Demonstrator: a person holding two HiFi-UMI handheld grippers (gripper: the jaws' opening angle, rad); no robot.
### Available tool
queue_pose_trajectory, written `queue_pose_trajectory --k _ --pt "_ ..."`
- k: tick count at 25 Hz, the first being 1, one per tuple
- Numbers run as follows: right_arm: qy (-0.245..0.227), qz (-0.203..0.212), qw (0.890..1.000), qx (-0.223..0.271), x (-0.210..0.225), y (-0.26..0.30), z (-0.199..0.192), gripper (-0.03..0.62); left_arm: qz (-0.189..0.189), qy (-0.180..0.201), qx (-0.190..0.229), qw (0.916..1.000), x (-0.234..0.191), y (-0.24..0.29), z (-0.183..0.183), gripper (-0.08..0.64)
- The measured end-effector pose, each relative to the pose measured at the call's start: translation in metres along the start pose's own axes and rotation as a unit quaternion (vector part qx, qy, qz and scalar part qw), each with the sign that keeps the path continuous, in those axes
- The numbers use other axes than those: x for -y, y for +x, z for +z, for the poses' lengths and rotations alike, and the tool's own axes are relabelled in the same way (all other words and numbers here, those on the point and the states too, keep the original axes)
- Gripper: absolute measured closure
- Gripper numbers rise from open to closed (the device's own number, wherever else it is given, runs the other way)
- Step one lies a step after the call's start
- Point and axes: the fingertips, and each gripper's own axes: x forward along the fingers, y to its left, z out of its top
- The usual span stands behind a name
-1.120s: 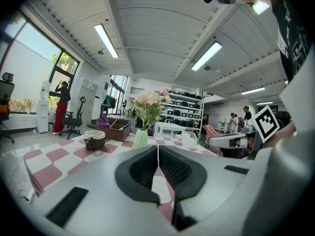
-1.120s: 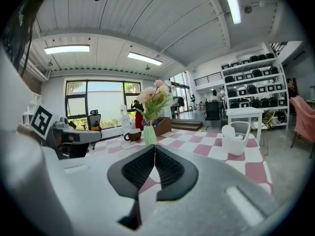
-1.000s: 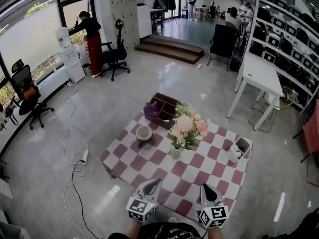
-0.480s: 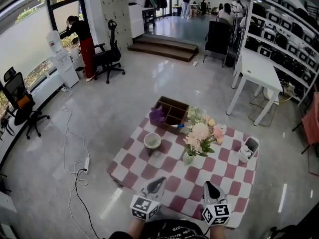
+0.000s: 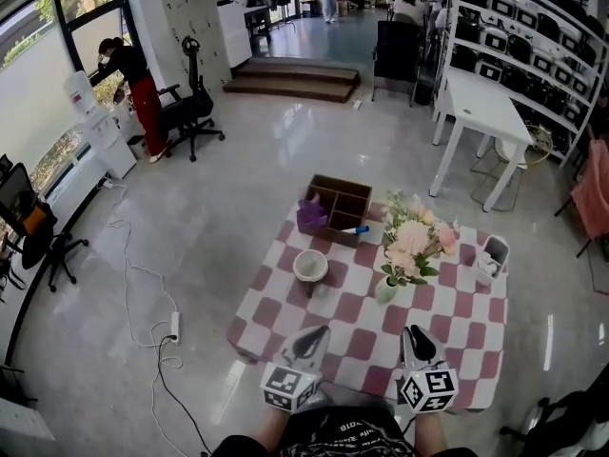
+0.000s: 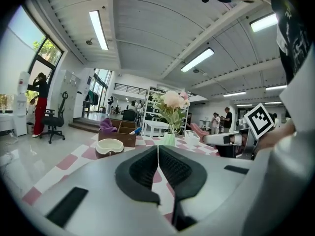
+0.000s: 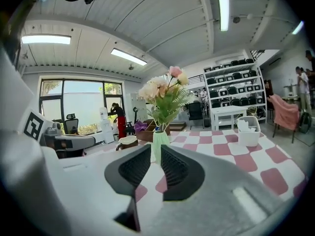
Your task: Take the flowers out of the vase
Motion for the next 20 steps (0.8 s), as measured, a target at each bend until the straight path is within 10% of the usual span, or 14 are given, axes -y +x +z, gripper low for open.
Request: queue_pose_trajectory --k 14,20 --pt "0.055 0.016 0.998 -0.005 0.012 0.076 0.031 0.242 -0.001 -0.009 -0.013 0.9999 -0.025 0.011 0.0 0.548" --pt "0.086 0.043 0.995 -0.014 0.015 0.105 0.035 0.219 0.012 -0.013 -0.019 0.9997 -0.035 0.02 -0.003 0.548"
